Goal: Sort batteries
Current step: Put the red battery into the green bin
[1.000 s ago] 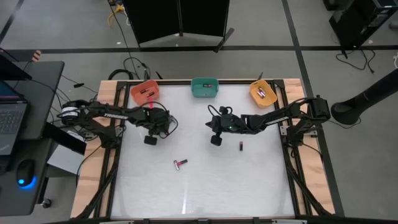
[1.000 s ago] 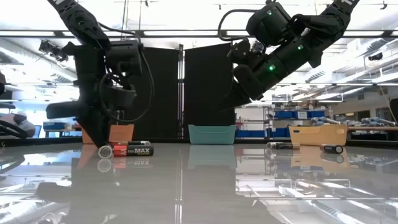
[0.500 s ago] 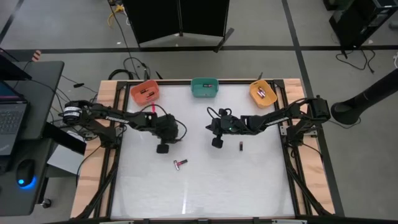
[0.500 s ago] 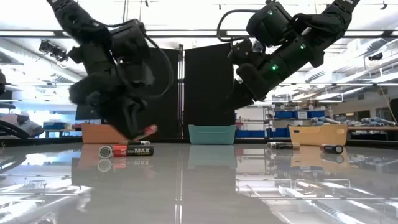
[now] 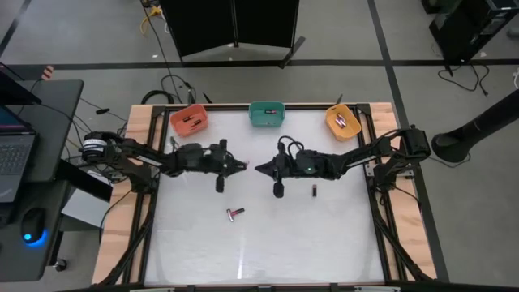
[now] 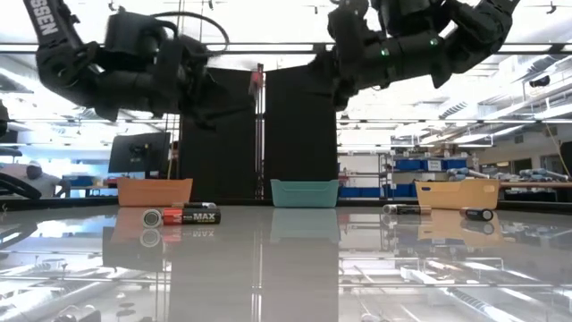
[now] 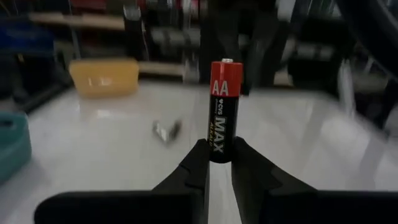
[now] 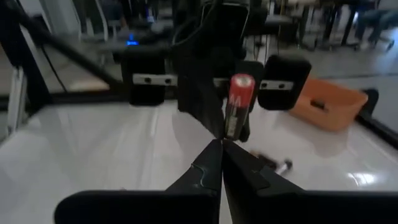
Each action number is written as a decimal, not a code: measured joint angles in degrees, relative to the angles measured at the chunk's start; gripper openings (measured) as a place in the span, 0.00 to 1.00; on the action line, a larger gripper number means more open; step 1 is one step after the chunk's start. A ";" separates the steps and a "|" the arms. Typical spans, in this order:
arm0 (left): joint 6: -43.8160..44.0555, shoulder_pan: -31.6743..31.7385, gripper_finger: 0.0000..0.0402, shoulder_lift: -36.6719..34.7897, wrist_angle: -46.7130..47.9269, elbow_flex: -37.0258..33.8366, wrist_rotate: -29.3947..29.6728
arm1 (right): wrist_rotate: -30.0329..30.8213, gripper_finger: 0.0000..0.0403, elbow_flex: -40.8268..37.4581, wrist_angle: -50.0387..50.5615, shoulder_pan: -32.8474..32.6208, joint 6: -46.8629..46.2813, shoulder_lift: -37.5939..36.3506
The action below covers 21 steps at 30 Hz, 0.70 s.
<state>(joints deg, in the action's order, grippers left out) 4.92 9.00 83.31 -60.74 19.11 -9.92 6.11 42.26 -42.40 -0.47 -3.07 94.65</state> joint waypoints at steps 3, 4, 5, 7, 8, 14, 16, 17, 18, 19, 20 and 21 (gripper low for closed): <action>1.94 -0.01 0.13 -0.07 -3.82 -1.01 0.01 | 0.00 0.08 0.00 -4.24 -0.20 -0.37 0.00; 2.58 -0.01 0.13 -0.07 -3.78 -1.02 0.03 | 0.00 0.10 0.00 -5.79 -0.22 -0.41 0.00; 2.79 -0.01 0.13 -0.05 -3.75 -1.00 0.03 | 0.00 0.11 0.00 -6.74 -0.22 -0.47 0.00; 2.85 -0.01 0.13 -0.07 -3.57 -0.45 0.22 | 0.00 0.16 0.00 -7.93 -0.22 -1.25 0.00; 2.85 -0.01 0.13 -0.05 -3.57 -0.11 0.27 | 0.00 0.19 0.00 -8.62 -0.22 -1.51 0.00; 2.80 -0.01 0.13 -0.05 -3.42 2.99 0.38 | 0.34 0.34 1.09 -9.16 -0.22 -3.42 0.00; 2.77 -0.01 0.13 -0.06 -3.14 3.60 0.38 | 1.43 0.39 1.37 -9.23 -0.22 -3.62 0.00; 2.75 -0.01 0.13 -0.05 -3.00 3.86 0.38 | 2.23 0.40 1.54 -9.18 -0.22 -4.01 0.00; 2.61 -0.01 0.13 -0.05 -2.73 4.07 0.38 | 2.86 0.42 1.62 -9.16 -0.17 -4.32 0.00; 2.37 -0.01 0.13 -0.07 -2.24 4.25 0.38 | 3.14 0.43 1.67 -9.23 -0.09 -4.47 0.00; 1.94 -0.07 0.13 -0.05 -1.95 4.31 0.42 | 3.22 0.44 1.68 -9.34 0.04 -4.49 0.00; 1.67 -0.12 0.13 -0.05 -1.74 4.31 0.43 | 3.24 0.45 1.68 -9.36 0.15 -4.50 0.00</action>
<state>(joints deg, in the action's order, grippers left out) 6.59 8.89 83.26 -62.48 23.42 -9.50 9.35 43.94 -51.76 -0.32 -7.57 94.65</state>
